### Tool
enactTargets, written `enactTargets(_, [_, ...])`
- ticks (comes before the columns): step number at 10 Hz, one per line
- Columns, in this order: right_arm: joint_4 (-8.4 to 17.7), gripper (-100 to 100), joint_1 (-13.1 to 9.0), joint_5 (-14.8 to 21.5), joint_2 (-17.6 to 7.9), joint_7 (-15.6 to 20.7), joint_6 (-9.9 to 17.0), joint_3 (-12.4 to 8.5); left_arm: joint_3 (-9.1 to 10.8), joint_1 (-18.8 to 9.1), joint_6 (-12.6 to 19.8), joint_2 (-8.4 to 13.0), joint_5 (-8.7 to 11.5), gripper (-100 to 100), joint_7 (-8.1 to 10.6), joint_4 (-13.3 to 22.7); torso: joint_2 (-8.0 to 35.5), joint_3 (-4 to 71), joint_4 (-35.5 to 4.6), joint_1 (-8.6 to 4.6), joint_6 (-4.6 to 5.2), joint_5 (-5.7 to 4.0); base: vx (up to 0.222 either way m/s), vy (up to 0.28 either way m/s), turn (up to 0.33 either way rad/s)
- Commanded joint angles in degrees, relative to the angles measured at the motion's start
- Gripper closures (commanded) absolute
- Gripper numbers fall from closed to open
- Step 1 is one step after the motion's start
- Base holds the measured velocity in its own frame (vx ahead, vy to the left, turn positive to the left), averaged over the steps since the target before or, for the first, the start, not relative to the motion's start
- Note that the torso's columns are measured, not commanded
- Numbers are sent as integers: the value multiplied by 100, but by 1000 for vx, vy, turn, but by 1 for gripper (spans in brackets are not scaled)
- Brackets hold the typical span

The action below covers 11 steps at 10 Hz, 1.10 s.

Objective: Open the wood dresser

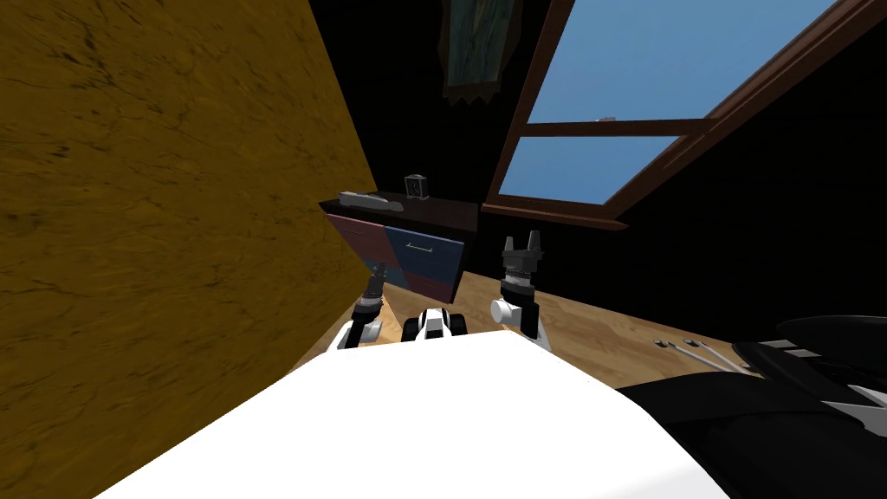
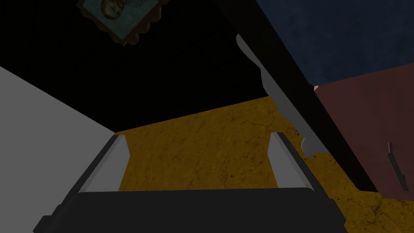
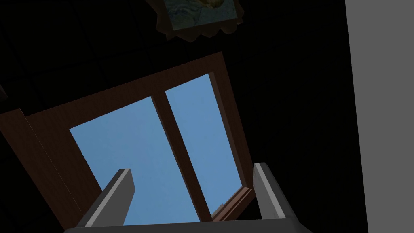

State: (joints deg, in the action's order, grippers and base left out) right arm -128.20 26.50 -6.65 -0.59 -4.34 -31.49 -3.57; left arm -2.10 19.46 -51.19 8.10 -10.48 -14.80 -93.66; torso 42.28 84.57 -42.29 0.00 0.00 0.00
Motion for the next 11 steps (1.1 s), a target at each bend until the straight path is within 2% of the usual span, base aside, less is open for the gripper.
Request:
enactTargets(1, [0, 0, 0, 0, 0, 0, 0, 0, -33, -116, -278, 20, -105, -100, -100, 430, -7, 4, 2, -3, 0, -1, 109, -27, -44])
enactTargets(5, [0, 0, 0, 0, 0, 0, 0, 0, -66, -332, -703, -26, -264, -100, -239, 1144, 3, -2, -1, 2, 0, 1, 101, -18, -41])
enactTargets(11, [0, 0, 0, 0, 0, 0, 0, 0, -110, -612, -1250, -323, -470, -100, -419, 2067, 2, 0, 0, 1, 0, 0, 100, -26, -36])
